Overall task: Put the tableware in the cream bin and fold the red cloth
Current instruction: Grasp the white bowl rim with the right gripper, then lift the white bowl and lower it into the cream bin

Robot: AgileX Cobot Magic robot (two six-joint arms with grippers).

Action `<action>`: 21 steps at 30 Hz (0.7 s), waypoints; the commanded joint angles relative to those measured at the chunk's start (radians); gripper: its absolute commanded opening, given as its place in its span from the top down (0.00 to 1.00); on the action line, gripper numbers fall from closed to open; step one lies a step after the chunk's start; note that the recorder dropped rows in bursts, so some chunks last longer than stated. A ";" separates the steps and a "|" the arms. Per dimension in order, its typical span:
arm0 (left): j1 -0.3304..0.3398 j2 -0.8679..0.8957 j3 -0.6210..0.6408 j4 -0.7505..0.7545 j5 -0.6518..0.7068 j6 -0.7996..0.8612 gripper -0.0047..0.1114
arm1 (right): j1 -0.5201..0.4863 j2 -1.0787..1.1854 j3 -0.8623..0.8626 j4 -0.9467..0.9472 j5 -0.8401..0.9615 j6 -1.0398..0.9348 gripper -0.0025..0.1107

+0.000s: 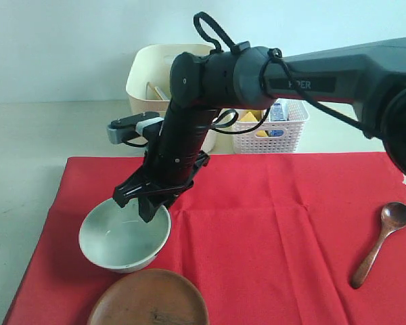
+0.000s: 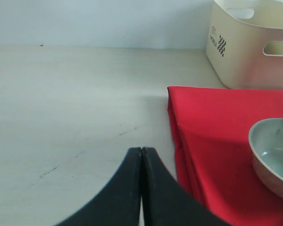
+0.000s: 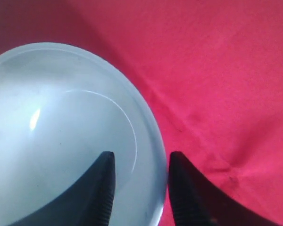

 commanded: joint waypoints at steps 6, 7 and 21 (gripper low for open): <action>-0.005 -0.006 0.003 0.001 -0.013 -0.001 0.96 | 0.002 0.026 -0.003 0.004 -0.011 -0.009 0.91; -0.005 -0.006 0.003 0.001 -0.013 -0.001 0.96 | 0.002 0.026 -0.003 0.004 -0.011 -0.010 0.98; -0.005 -0.006 0.003 0.001 -0.013 -0.001 0.96 | 0.000 -0.141 -0.003 -0.006 -0.016 -0.022 0.98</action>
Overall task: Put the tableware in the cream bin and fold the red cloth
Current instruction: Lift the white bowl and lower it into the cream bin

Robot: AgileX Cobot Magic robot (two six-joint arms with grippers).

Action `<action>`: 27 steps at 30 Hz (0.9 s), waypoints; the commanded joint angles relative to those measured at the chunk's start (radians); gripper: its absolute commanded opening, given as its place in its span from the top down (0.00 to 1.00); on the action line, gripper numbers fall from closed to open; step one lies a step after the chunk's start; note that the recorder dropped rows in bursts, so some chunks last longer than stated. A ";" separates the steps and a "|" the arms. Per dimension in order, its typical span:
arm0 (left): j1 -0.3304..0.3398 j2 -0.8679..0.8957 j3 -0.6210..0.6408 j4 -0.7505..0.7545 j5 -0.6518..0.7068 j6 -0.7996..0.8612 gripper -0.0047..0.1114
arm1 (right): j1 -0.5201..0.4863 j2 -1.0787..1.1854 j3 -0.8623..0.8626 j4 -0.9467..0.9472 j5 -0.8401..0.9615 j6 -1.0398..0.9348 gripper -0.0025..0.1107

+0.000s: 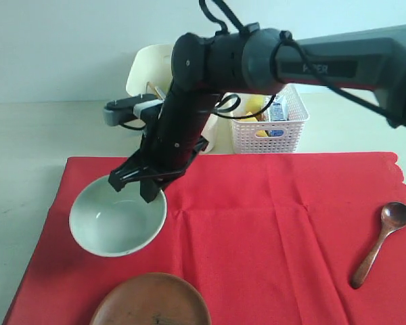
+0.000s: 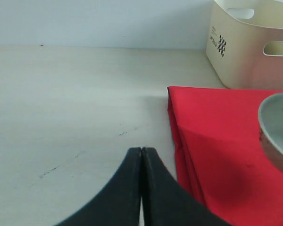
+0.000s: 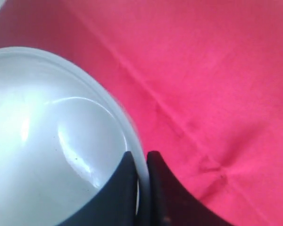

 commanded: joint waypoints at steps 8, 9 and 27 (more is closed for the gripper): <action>-0.005 -0.006 0.003 0.001 -0.013 -0.001 0.96 | -0.002 -0.243 -0.003 -0.165 -0.170 0.046 0.98; -0.005 -0.006 0.003 0.001 -0.013 -0.001 0.96 | -0.002 -0.253 -0.003 -0.190 -0.190 0.066 0.98; -0.005 -0.006 0.003 0.001 -0.013 -0.001 0.96 | -0.284 -0.283 -0.003 -0.276 -0.442 0.313 0.98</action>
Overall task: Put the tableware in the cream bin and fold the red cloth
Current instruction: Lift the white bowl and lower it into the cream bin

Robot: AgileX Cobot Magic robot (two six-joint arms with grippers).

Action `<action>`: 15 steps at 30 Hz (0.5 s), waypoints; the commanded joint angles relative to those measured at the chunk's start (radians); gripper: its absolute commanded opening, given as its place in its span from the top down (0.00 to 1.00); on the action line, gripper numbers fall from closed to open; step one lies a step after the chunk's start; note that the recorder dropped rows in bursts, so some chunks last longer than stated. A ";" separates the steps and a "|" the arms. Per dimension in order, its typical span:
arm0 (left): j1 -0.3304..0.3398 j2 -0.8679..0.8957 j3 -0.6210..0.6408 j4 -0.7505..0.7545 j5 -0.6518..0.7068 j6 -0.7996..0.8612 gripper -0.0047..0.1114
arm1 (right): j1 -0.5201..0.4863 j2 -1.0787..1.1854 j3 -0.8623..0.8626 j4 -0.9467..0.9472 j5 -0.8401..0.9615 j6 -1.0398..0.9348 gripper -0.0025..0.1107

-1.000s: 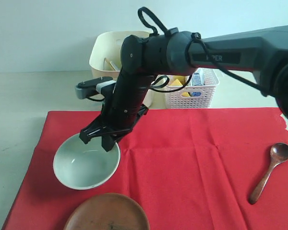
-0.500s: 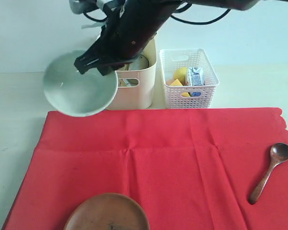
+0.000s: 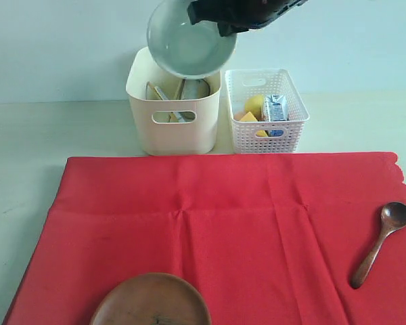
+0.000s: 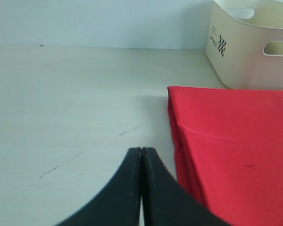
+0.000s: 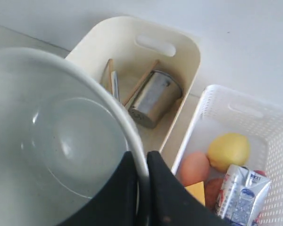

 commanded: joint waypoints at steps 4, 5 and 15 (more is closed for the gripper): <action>-0.005 -0.006 0.003 0.001 -0.013 -0.001 0.96 | -0.067 0.082 -0.003 0.142 -0.215 -0.030 0.98; -0.005 -0.006 0.003 0.001 -0.013 -0.001 0.96 | -0.067 0.095 -0.003 0.147 -0.237 -0.030 0.98; -0.005 -0.006 0.003 0.001 -0.013 -0.001 0.96 | -0.065 0.241 -0.003 0.389 -0.323 -0.300 0.98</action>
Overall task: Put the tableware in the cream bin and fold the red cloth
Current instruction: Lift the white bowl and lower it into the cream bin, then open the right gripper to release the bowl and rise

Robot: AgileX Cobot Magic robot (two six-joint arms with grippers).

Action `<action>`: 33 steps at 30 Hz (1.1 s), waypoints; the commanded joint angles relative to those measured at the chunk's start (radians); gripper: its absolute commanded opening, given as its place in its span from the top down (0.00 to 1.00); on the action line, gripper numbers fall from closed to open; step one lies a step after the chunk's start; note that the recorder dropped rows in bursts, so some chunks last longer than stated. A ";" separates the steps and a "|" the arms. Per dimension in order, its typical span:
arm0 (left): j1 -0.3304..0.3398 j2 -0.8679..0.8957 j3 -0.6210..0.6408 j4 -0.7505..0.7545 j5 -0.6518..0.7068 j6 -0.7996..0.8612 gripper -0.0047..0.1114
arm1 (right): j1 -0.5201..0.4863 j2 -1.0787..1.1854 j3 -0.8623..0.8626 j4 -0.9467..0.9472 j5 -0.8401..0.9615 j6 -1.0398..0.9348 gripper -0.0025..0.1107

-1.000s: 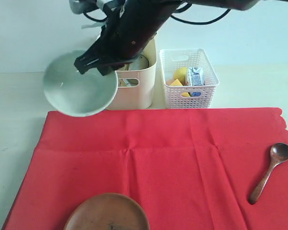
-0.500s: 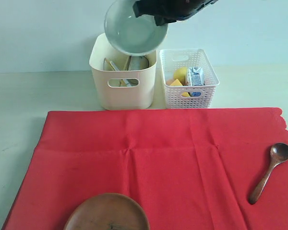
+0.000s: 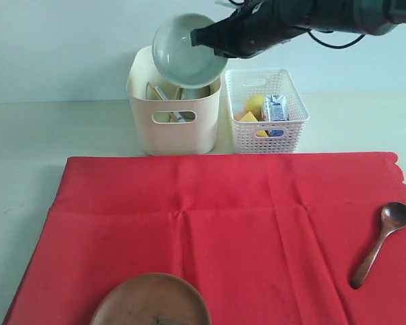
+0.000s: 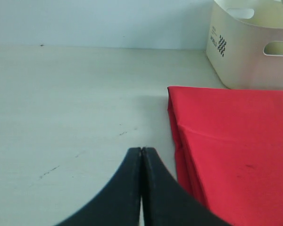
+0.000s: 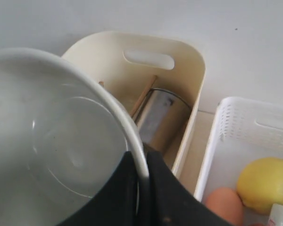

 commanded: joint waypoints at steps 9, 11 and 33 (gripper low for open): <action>-0.005 -0.006 0.003 0.001 -0.013 -0.001 0.96 | -0.001 0.088 -0.003 0.137 -0.064 -0.185 0.92; -0.005 -0.006 0.003 0.001 -0.013 -0.001 0.96 | -0.001 0.088 -0.003 0.140 -0.079 -0.185 0.86; -0.005 -0.006 0.003 0.001 -0.013 -0.001 0.96 | -0.001 -0.188 -0.003 -0.037 0.452 -0.052 0.61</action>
